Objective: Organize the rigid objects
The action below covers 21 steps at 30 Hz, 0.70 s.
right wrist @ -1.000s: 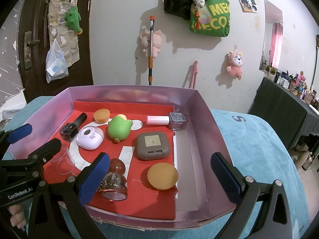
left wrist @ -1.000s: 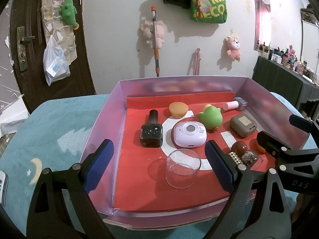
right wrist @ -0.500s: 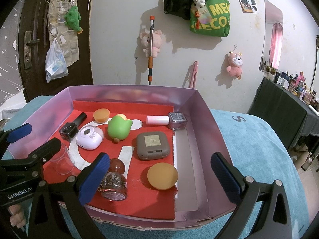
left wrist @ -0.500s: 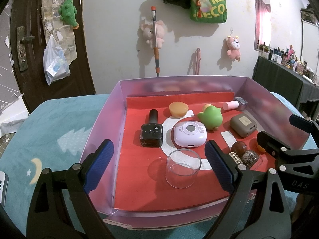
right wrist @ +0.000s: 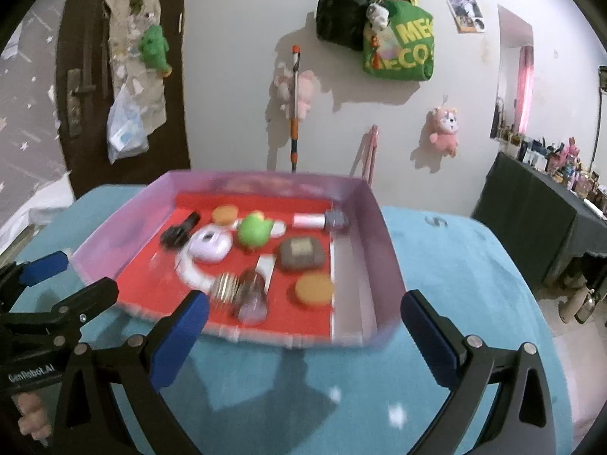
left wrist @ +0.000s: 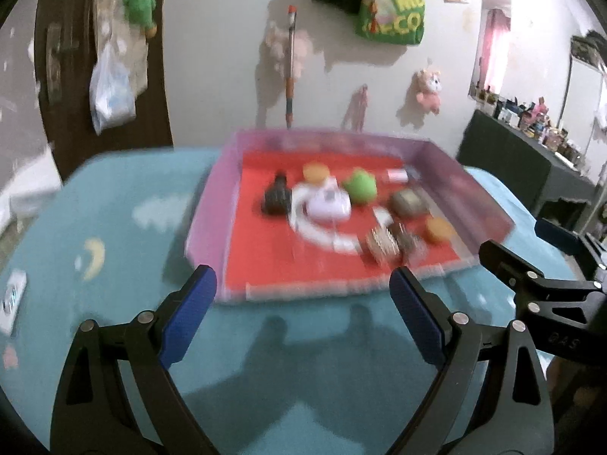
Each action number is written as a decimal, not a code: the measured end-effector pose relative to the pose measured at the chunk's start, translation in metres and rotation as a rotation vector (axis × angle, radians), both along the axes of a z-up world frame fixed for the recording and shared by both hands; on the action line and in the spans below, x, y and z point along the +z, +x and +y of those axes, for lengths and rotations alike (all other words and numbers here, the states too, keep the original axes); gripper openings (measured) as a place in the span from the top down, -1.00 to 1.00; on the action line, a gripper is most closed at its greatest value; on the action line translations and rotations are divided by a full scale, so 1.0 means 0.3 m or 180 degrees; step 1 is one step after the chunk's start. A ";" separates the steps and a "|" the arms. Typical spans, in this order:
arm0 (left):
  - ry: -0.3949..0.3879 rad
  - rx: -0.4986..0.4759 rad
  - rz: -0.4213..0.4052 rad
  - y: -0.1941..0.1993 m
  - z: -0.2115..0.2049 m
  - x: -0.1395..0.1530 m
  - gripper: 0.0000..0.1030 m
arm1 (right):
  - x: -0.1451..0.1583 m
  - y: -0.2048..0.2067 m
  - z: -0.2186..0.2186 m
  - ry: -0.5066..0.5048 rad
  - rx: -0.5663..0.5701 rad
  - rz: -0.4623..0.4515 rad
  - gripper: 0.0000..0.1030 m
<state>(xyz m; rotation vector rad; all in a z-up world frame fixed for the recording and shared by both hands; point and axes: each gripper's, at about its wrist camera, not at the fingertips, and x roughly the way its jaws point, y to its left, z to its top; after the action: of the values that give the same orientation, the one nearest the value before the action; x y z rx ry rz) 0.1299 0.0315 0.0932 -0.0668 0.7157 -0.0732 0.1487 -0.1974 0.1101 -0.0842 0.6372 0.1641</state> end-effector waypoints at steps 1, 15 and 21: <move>-0.0051 0.0002 0.0113 -0.016 0.006 -0.020 -0.82 | -0.001 -0.027 -0.005 -0.0014 -0.0009 0.0037 -1.00; 0.0262 0.0194 0.0778 -0.030 -0.048 -0.222 -0.99 | -0.231 -0.086 -0.084 -0.0139 -0.0315 0.1067 -1.00; 0.0282 0.0194 0.0743 -0.019 -0.056 -0.228 -1.00 | -0.240 -0.079 -0.100 -0.0098 -0.0364 0.1129 -1.00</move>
<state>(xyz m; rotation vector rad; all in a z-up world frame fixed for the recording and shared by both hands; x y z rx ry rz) 0.1241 0.0147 0.0249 -0.0122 0.9487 0.0254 0.1251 -0.2274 0.0382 -0.0481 0.9962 0.0583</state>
